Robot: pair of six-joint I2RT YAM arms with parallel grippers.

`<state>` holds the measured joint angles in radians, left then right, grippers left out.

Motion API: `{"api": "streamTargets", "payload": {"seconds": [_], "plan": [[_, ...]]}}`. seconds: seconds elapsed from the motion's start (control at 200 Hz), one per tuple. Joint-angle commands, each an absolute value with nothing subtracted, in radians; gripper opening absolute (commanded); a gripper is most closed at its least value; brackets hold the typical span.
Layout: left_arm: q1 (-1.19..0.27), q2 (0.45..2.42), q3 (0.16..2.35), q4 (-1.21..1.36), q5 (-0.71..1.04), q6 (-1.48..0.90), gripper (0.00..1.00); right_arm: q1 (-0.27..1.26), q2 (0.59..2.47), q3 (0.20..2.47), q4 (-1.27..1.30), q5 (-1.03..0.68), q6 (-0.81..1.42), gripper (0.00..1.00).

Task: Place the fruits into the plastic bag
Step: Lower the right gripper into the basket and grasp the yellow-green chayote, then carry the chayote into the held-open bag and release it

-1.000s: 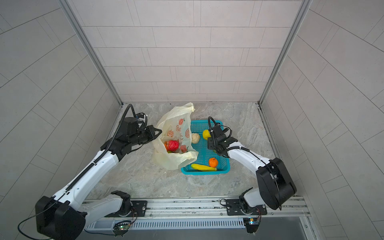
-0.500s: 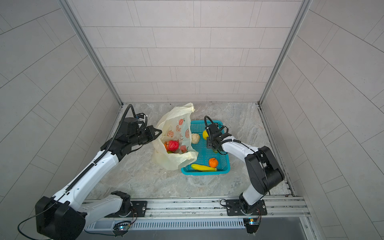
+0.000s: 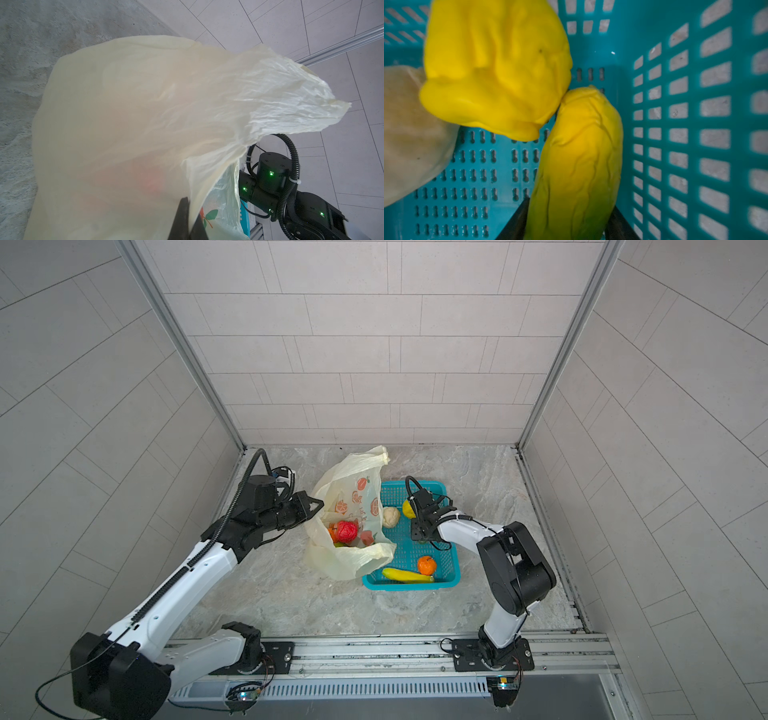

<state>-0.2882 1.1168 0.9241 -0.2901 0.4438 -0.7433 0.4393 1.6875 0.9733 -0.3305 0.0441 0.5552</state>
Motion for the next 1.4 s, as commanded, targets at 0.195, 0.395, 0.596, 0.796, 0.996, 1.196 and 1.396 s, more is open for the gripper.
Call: {"api": "streamTargets", "payload": {"seconds": [0.195, 0.395, 0.596, 0.796, 0.996, 1.196, 1.396], "plan": [[-0.283, 1.113, 0.936, -0.295, 0.44, -0.73, 0.0, 0.437, 1.599, 0.911, -0.262, 0.054, 0.614, 0.32], [-0.283, 1.106, 0.932, -0.295, 0.44, -0.73, 0.0, 0.437, 1.474, 0.896, -0.244, 0.013, 0.618, 0.29], [-0.284, 1.1, 0.929, -0.289, 0.443, -0.73, 0.0, 0.47, 1.32, 0.86, -0.12, -0.26, 0.53, 0.29], [-0.285, 1.099, 0.92, -0.278, 0.446, -0.73, 0.0, 0.567, 1.211, 0.856, -0.003, -0.308, 0.485, 0.29], [-0.285, 1.094, 0.919, -0.276, 0.448, -0.73, 0.0, 0.616, 1.266, 0.95, 0.035, -0.314, 0.466, 0.29], [-0.284, 1.094, 0.916, -0.269, 0.459, -0.73, 0.0, 0.668, 1.42, 1.036, 0.066, -0.359, 0.465, 0.29], [-0.284, 1.09, 0.901, -0.242, 0.466, -0.744, 0.0, 0.687, 1.607, 1.158, 0.045, -0.348, 0.492, 0.29]]}}
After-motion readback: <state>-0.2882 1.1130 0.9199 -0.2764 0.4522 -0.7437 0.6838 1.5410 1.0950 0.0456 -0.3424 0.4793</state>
